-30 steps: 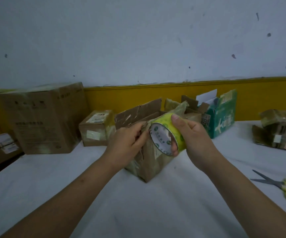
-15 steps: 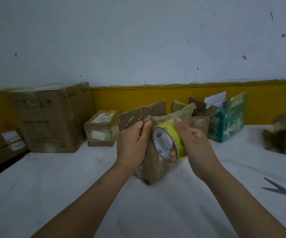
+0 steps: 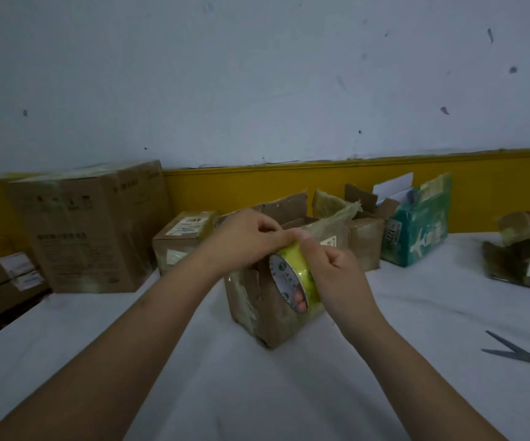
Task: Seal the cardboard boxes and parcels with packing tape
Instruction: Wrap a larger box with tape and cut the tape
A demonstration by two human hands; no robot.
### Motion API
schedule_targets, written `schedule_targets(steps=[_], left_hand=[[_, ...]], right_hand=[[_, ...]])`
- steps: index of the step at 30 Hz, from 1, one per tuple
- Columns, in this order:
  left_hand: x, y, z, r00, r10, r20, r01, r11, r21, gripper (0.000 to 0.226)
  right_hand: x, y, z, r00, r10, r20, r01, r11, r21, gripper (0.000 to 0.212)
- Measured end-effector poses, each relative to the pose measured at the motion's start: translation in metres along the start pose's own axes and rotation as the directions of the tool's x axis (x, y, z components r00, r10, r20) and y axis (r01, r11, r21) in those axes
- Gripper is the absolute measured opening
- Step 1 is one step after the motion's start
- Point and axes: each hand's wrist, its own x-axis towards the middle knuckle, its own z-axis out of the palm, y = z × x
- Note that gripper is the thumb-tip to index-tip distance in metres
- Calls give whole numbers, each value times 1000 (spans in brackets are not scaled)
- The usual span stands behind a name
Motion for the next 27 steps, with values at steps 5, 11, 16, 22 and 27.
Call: schedule_targets(steps=[5, 11, 16, 22, 27], left_hand=[[19, 7, -10, 997, 57, 55, -71, 952, 298, 47], [23, -10, -1, 989, -148, -29, 149, 987, 64, 49], [25, -20, 0, 950, -301, -83, 302, 953, 0, 44], [24, -34, -3, 954, -300, 0, 297, 945, -140, 53], [19, -29, -9, 956, -270, 114, 272, 962, -7, 78]], right_hand=[[0, -3, 2, 998, -52, -45, 52, 998, -23, 55], [-5, -9, -1, 980, -172, -103, 171, 985, -15, 41], [-6, 13, -7, 979, -203, -33, 184, 935, -302, 53], [-10, 29, -5, 997, -56, -43, 42, 959, -280, 49], [-11, 34, 1, 995, -37, -98, 10, 965, -264, 44]])
